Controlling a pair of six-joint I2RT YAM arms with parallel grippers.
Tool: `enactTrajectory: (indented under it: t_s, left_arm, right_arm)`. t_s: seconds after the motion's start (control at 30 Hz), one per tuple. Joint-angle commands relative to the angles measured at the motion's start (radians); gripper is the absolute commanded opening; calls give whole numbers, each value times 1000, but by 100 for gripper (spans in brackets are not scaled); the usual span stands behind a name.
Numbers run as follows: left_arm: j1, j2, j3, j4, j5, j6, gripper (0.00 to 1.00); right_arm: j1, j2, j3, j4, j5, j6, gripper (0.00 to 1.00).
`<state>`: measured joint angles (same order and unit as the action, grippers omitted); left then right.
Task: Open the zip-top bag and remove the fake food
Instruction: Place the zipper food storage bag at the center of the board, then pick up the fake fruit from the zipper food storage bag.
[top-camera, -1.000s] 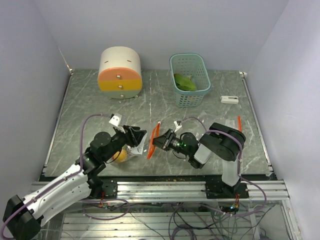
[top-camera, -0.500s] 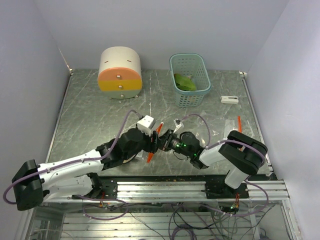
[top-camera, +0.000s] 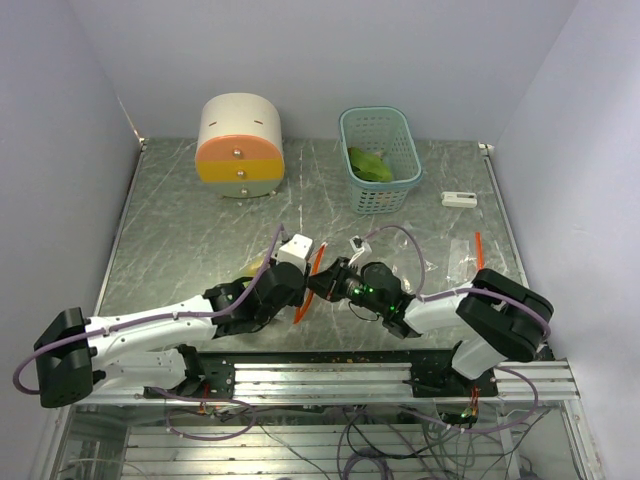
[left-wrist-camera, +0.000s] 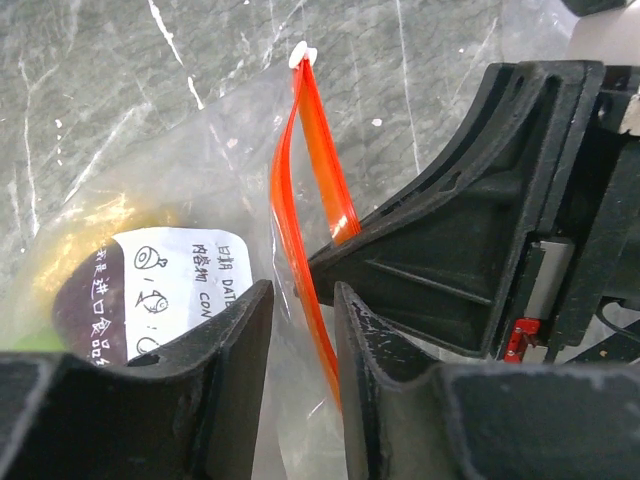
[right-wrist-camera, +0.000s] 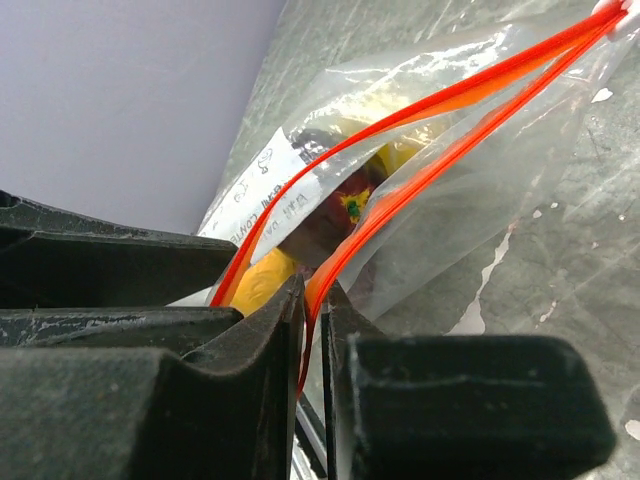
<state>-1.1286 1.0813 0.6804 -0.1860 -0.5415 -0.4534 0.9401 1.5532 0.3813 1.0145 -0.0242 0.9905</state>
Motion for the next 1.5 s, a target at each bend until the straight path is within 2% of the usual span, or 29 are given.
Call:
enactTrajectory:
  t_s: [0.0, 0.1, 0.17, 0.2, 0.4, 0.57, 0.83, 1.0, 1.07, 1.13, 1.17, 1.23, 1.3, 1.47]
  left_arm:
    - [-9, 20, 41, -38, -39, -13, 40]
    - [-10, 37, 39, -37, -44, -23, 29]
    - [-10, 33, 36, -43, -71, -38, 11]
    - [-9, 24, 35, -46, -82, -42, 7]
    - [-10, -85, 33, -52, -109, -45, 7]
    - [-11, -159, 42, -68, -111, -35, 7]
    - [-11, -165, 6, -17, -93, -50, 7]
    - [-11, -131, 6, 0, -90, -49, 7]
    - [-10, -127, 0, 9, -84, -49, 7]
    - [-10, -125, -7, 21, -78, -51, 7]
    - [-10, -125, -12, 29, -75, -52, 7]
    - [-10, -123, -27, 46, -69, -57, 7]
    - [-11, -118, -36, 64, -60, -61, 7]
    - [-15, -103, -42, 81, -48, -68, 7]
  right_arm:
    - [6, -24, -2, -24, 29, -24, 12]
    - [7, -37, -12, -27, 31, -23, 12]
    - [7, -52, -25, -31, 35, -23, 12]
    - [7, -60, -34, -34, 40, -23, 11]
    - [5, -130, -70, -140, 113, -23, 0]
    - [5, -175, -95, -247, 177, 9, 0]
    - [6, -269, -124, -318, 214, -9, 0]
    - [7, -429, -94, -440, 218, -63, 31]
    - [8, -498, -81, -494, 234, -82, 38]
    - [8, -550, -74, -527, 254, -99, 39]
    - [8, -563, -72, -529, 259, -108, 34]
    - [8, -562, -46, -525, 260, -124, 19]
    - [8, -519, -3, -513, 237, -142, 10]
    - [10, -323, 116, -438, 137, -158, 0]
